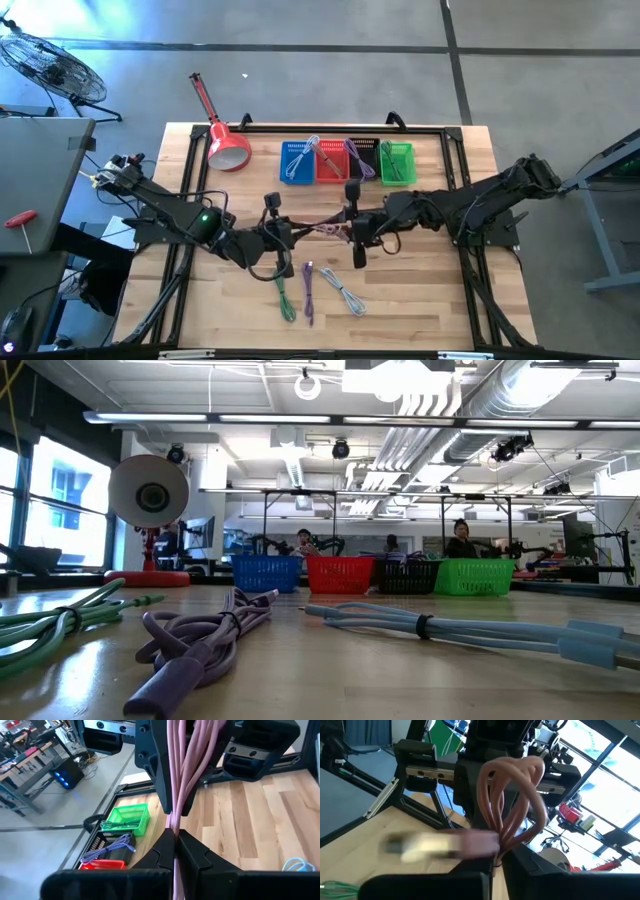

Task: Pick & Place USB Port
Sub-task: Put the pink charger cable into the orange bin

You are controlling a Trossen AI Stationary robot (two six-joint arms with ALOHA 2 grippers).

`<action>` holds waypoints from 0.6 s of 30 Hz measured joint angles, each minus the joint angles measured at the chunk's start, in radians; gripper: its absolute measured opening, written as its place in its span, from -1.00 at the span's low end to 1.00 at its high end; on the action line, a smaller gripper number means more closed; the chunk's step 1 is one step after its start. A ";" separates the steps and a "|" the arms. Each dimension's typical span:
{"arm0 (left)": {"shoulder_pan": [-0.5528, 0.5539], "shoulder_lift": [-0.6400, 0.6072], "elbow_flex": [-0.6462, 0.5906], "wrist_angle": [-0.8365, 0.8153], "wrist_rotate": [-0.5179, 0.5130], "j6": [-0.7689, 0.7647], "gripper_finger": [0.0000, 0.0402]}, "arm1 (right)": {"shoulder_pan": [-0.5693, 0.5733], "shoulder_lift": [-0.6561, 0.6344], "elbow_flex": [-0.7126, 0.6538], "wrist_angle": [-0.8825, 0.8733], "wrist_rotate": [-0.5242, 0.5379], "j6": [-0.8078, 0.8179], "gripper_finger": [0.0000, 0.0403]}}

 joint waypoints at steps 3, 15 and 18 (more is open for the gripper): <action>0.000 0.001 0.000 -0.001 -0.001 0.000 -1.00 | 0.000 0.000 0.000 -0.002 0.008 0.021 -0.92; 0.000 0.002 0.000 -0.002 -0.021 0.004 -0.84 | -0.001 0.000 0.000 -0.042 0.019 0.031 -0.96; -0.001 0.002 0.000 0.000 -0.072 0.047 -0.83 | -0.001 0.000 0.000 -0.059 0.057 0.031 -0.96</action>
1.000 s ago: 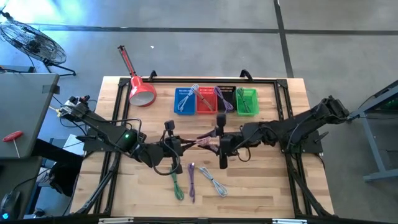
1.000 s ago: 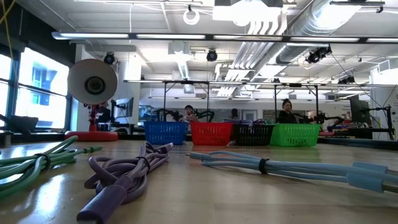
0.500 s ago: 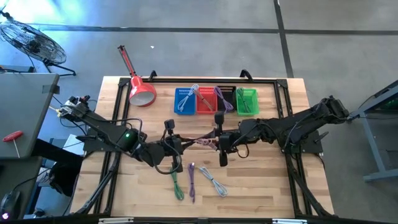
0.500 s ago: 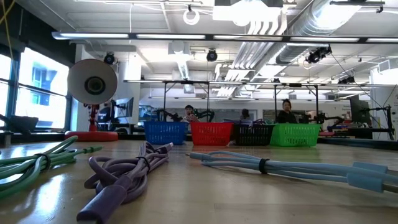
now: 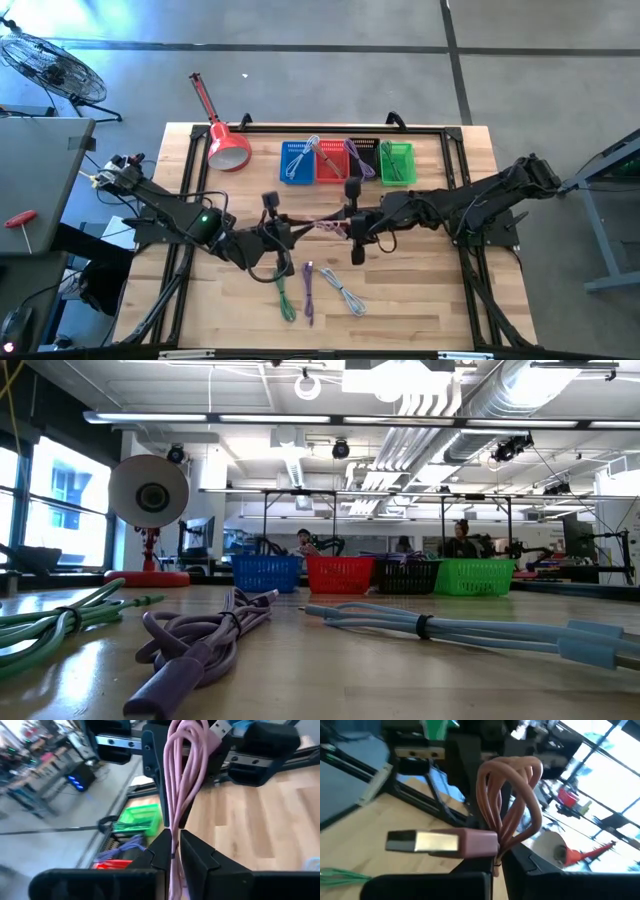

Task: Pick & Place USB Port
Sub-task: Put the pink charger cable into the orange bin

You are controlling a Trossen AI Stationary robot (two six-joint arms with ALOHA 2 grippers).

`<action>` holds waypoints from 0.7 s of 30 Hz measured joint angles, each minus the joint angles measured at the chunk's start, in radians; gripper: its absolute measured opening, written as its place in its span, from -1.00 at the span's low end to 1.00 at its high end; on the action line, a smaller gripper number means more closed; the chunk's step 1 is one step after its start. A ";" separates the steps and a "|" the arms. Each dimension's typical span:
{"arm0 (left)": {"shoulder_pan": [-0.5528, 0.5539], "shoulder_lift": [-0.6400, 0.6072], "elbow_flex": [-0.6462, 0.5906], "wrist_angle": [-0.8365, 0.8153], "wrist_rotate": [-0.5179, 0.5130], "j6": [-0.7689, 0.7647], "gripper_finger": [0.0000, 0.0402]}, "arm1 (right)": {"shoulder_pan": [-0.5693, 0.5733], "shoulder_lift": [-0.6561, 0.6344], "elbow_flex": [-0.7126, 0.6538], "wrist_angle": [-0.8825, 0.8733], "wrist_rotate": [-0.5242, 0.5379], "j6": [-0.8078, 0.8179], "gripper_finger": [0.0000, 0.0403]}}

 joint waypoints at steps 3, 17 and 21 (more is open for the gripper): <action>0.001 0.000 0.000 -0.001 0.010 -0.065 -0.82 | 0.006 0.000 0.000 -0.027 0.051 0.002 -0.96; 0.001 -0.001 0.000 -0.055 0.059 -0.199 -0.81 | 0.045 0.000 0.000 -0.084 0.163 0.009 -0.96; 0.002 -0.001 0.000 -0.057 0.003 -0.209 -0.81 | 0.055 0.000 0.000 -0.099 0.163 0.009 -0.96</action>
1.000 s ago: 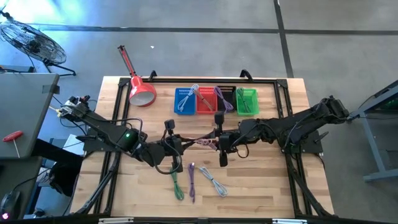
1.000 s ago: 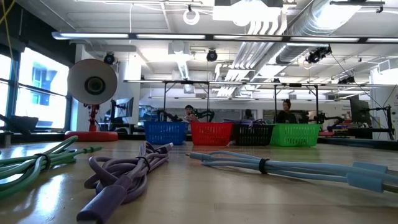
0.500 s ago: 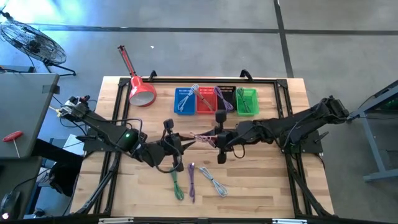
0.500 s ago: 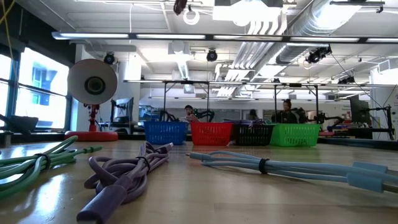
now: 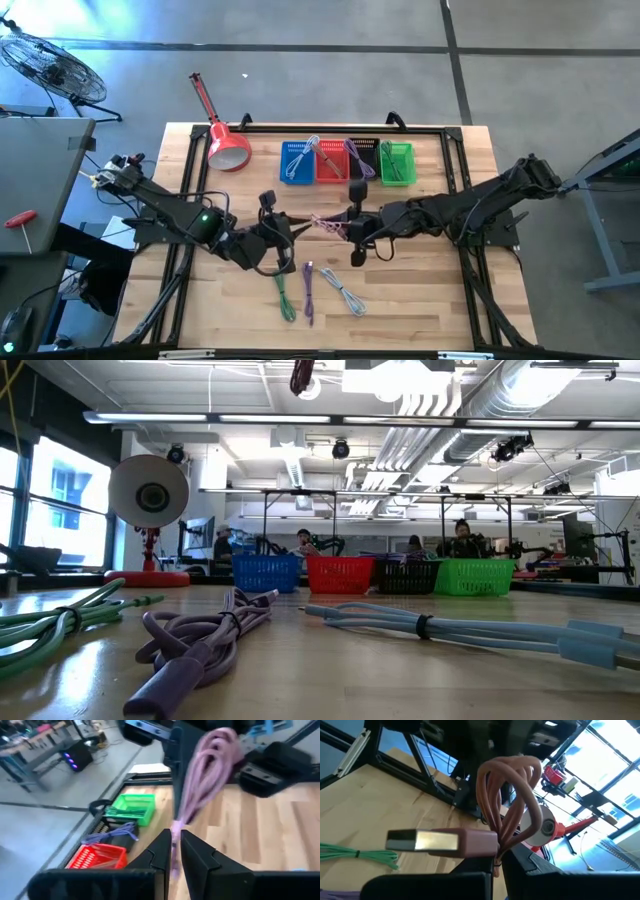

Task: Pick & Place USB Port
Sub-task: Put the pink charger cable into the orange bin

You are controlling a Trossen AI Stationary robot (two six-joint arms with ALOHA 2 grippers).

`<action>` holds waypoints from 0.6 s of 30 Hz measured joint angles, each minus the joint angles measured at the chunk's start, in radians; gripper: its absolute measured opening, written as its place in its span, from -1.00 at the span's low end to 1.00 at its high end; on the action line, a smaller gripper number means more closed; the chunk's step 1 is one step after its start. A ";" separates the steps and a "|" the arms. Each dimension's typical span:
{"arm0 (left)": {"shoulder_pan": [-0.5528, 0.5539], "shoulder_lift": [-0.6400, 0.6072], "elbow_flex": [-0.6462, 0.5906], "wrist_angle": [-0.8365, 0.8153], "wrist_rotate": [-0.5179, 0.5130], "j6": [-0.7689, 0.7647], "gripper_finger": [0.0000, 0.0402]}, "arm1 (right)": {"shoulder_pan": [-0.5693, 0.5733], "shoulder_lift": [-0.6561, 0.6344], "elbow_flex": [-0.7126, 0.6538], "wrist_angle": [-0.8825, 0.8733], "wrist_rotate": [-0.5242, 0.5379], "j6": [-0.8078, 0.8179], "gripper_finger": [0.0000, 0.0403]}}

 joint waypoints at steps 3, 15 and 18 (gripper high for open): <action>-0.001 0.000 0.000 0.006 -0.005 0.048 -0.81 | 0.008 0.000 0.000 -0.003 0.024 0.000 -0.96; -0.001 0.000 0.000 0.007 0.054 0.058 -0.81 | -0.108 -0.016 0.000 -0.065 0.221 0.017 -0.96; -0.001 0.000 0.000 0.006 0.055 0.058 -0.81 | -0.225 -0.045 0.000 -0.112 0.113 0.093 -0.96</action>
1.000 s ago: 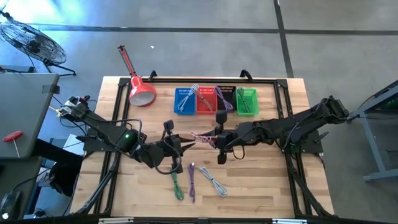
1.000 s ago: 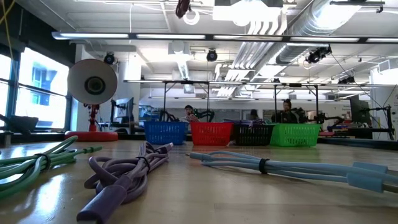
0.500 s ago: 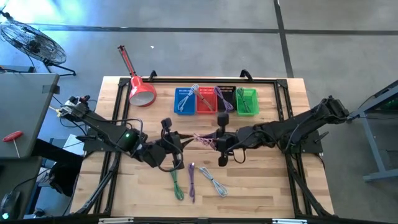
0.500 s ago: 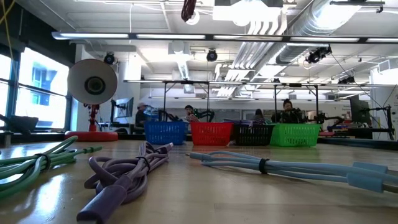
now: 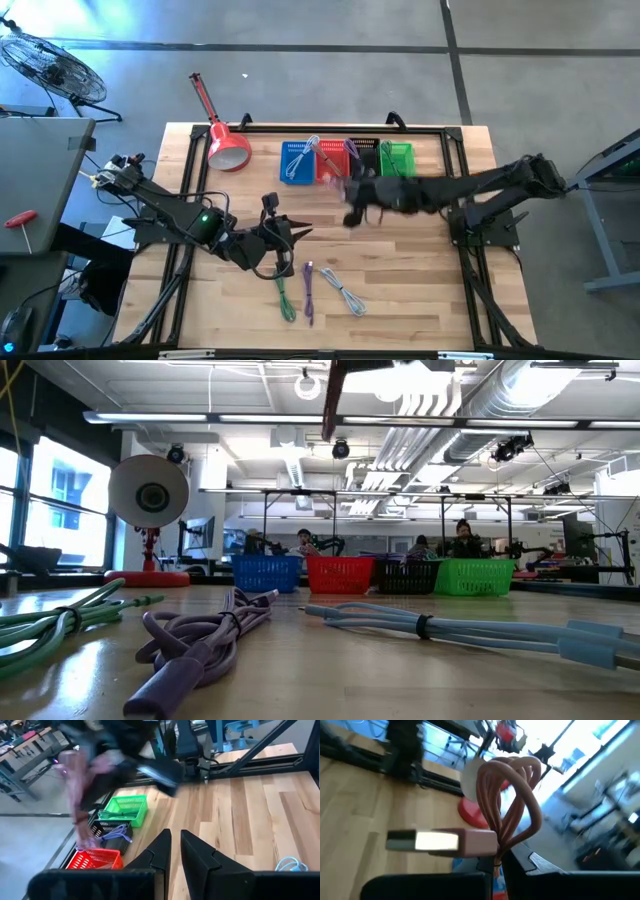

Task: Pick & Place USB Port
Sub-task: Put the pink charger cable into the orange bin

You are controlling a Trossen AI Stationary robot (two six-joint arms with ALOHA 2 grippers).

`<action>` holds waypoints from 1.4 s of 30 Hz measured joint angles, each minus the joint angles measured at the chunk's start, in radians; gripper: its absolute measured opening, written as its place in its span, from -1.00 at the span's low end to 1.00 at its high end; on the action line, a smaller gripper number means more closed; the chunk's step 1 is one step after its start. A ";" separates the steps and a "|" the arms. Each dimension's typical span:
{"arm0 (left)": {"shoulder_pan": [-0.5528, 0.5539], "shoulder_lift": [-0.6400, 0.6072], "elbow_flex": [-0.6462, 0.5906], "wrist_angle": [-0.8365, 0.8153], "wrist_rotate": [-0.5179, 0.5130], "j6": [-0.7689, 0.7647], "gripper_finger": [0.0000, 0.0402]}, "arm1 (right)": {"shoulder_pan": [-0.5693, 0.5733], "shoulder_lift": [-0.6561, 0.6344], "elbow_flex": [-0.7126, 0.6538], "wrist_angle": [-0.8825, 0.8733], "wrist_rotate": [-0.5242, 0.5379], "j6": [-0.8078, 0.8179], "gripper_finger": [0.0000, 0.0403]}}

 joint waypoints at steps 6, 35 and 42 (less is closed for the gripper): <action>0.000 0.000 0.000 0.008 0.010 0.049 -0.81 | -0.295 -0.006 0.000 -0.072 -0.410 0.212 -0.96; 0.085 0.000 0.000 -0.159 0.150 -0.066 -0.45 | -0.555 0.231 0.000 -0.053 -0.568 0.238 -0.96; 0.101 0.000 0.000 -0.165 0.151 -0.075 -0.18 | -0.577 0.241 0.000 -0.069 -0.566 0.255 -0.95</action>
